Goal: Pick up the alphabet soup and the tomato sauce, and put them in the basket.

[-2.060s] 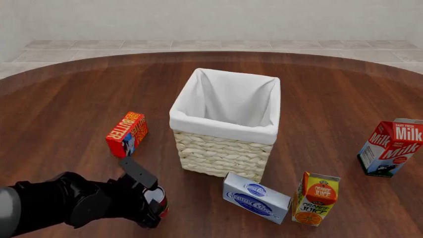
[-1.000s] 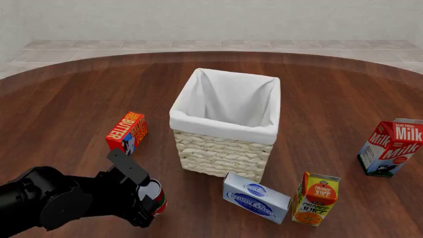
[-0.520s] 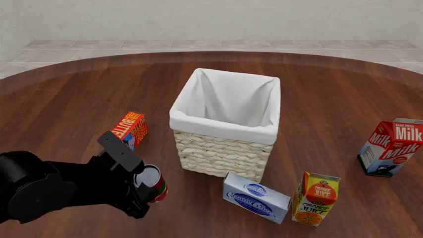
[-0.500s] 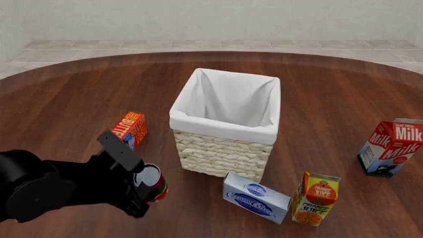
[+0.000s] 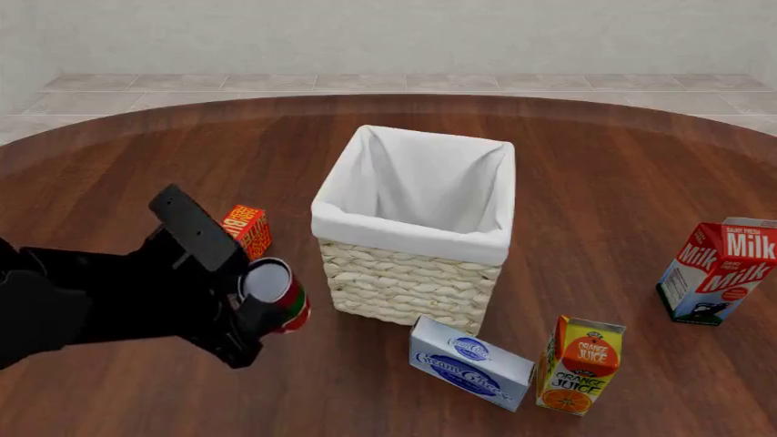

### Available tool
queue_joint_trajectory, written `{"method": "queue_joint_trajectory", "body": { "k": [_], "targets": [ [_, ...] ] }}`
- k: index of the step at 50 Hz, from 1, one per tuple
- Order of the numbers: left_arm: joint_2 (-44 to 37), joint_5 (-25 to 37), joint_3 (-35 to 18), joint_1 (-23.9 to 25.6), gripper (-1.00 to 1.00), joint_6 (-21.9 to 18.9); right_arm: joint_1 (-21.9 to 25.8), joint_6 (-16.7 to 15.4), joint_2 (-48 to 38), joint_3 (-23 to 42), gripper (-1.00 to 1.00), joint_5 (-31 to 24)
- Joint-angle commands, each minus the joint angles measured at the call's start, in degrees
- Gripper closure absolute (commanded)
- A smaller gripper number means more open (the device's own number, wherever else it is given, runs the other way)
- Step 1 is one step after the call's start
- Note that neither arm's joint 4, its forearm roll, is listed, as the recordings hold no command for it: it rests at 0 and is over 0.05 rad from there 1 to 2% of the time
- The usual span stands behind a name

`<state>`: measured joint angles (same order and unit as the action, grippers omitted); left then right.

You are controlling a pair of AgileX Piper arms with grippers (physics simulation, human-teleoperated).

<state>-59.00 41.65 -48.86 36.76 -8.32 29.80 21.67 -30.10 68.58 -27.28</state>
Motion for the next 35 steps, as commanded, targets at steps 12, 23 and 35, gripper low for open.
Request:
{"method": "queue_joint_trajectory", "body": {
  "k": [12, 23, 35],
  "targets": [
    [0.58, 2.67, -6.09, 1.09, 1.00, -1.69, 0.09, -0.02, -0.03, 0.40, -1.00, -0.19],
    [-0.13, 3.09, -9.23, 1.41, 1.00, -2.24, 0.11, 0.01, 0.09, 0.54, -1.00, -0.42],
    [-2.71, 3.04, -14.57, 1.88, 1.00, -3.62, 0.00, -0.07, 0.04, 0.78, -1.00, -0.48]
  ]
}}
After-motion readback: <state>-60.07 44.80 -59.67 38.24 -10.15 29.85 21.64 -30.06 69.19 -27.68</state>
